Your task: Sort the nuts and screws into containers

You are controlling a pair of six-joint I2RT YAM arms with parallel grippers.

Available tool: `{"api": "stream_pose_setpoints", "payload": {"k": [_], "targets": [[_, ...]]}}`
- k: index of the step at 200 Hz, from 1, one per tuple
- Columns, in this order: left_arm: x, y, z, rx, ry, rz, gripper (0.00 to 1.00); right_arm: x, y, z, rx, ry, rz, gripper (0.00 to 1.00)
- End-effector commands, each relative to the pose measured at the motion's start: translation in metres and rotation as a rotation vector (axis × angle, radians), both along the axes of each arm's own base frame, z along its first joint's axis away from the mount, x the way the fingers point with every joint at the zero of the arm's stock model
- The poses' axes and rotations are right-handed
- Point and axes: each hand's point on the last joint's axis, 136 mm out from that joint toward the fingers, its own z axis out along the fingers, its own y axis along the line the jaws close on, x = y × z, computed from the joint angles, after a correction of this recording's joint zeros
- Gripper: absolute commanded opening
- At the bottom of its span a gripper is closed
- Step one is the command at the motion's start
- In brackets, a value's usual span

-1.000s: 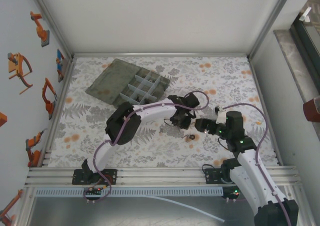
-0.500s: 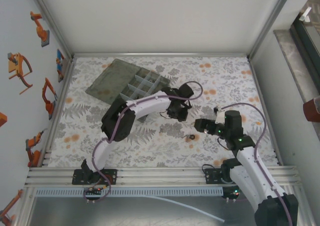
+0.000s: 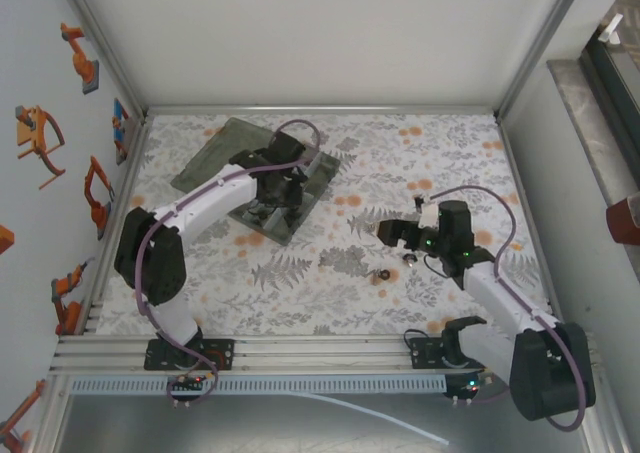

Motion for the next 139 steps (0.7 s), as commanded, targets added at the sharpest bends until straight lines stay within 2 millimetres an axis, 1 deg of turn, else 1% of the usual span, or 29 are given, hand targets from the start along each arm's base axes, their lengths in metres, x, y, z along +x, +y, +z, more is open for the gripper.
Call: {"api": "stream_pose_setpoints", "payload": {"k": [1, 25, 45, 54, 82, 106, 125, 139], "targets": [[-0.007, 0.043, -0.013, 0.124, 0.032, 0.074, 0.21, 0.014, 0.022, 0.03, 0.051, -0.085, 0.061, 0.97], [-0.005, 0.067, -0.027, 0.17, 0.054, 0.121, 0.21, 0.01, 0.04, 0.03, 0.028, -0.095, 0.11, 0.98], [-0.002, 0.08, -0.033, 0.211, 0.061, 0.137, 0.21, 0.011, 0.05, 0.031, 0.048, -0.093, 0.131, 0.97], [-0.001, 0.083, -0.037, 0.213, 0.073, 0.137, 0.21, 0.012, 0.053, 0.031, 0.049, -0.091, 0.132, 0.97], [0.001, 0.076, -0.051, 0.189, 0.101, 0.108, 0.22, 0.013, 0.056, 0.03, 0.05, -0.089, 0.123, 0.97], [0.009, 0.074, -0.06, 0.194, 0.112, 0.109, 0.23, 0.01, 0.052, 0.023, 0.008, -0.072, 0.109, 0.97], [0.012, 0.073, -0.059, 0.187, 0.105, 0.119, 0.25, 0.006, 0.049, 0.017, -0.007, -0.057, 0.106, 0.97], [0.012, 0.073, -0.056, 0.181, 0.093, 0.122, 0.32, 0.004, 0.049, 0.016, -0.016, -0.046, 0.114, 0.97]]}}
